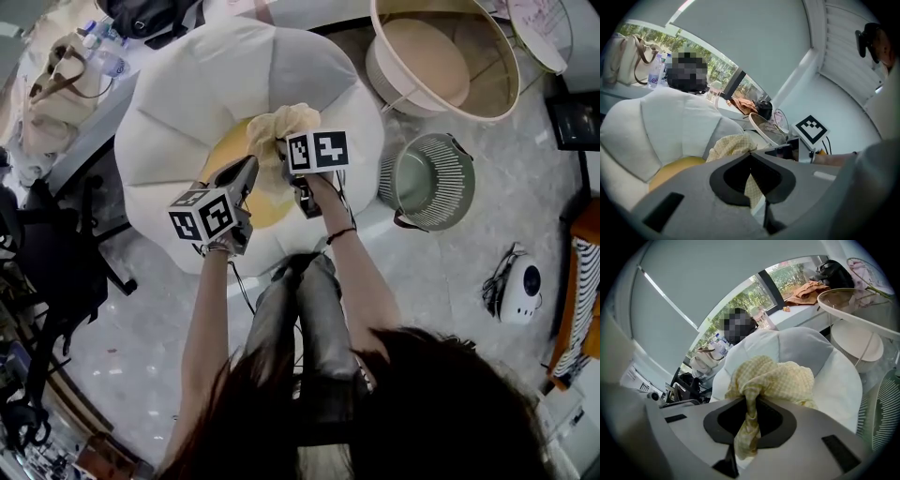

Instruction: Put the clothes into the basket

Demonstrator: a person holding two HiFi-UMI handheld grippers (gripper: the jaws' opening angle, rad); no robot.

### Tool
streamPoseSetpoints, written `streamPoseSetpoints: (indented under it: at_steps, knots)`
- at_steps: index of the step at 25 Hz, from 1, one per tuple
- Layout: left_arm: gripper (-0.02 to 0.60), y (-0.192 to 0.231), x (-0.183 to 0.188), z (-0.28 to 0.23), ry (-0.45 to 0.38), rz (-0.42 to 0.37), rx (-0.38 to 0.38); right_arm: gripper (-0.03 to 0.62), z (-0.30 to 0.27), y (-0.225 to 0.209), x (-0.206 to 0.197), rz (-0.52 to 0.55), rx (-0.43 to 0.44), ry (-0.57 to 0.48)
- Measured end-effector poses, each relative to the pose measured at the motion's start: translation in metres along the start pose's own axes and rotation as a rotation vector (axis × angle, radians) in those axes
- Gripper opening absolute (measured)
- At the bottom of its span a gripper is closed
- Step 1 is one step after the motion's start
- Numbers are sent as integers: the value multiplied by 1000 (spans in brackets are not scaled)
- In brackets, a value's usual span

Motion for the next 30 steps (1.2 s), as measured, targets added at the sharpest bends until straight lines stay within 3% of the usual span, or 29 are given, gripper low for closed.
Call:
streamPoseSetpoints:
  at_steps: [18,30]
  knots:
    - [11,-78,64,71,-69,-6,-35,54,107,72,36,-8,-10,-80]
    - [11,-136,88,111,-126,-29,-63,53,179,102,37,-27,5,-139]
Point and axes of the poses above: the fingertips, and each gripper's own axes: z backward along the fingers, y to its left, x out of its top, the point moved 1 cm from there along z, backward along the fingers, and after that the axes turned 5 degrees about -x, right-handed, at the moved point
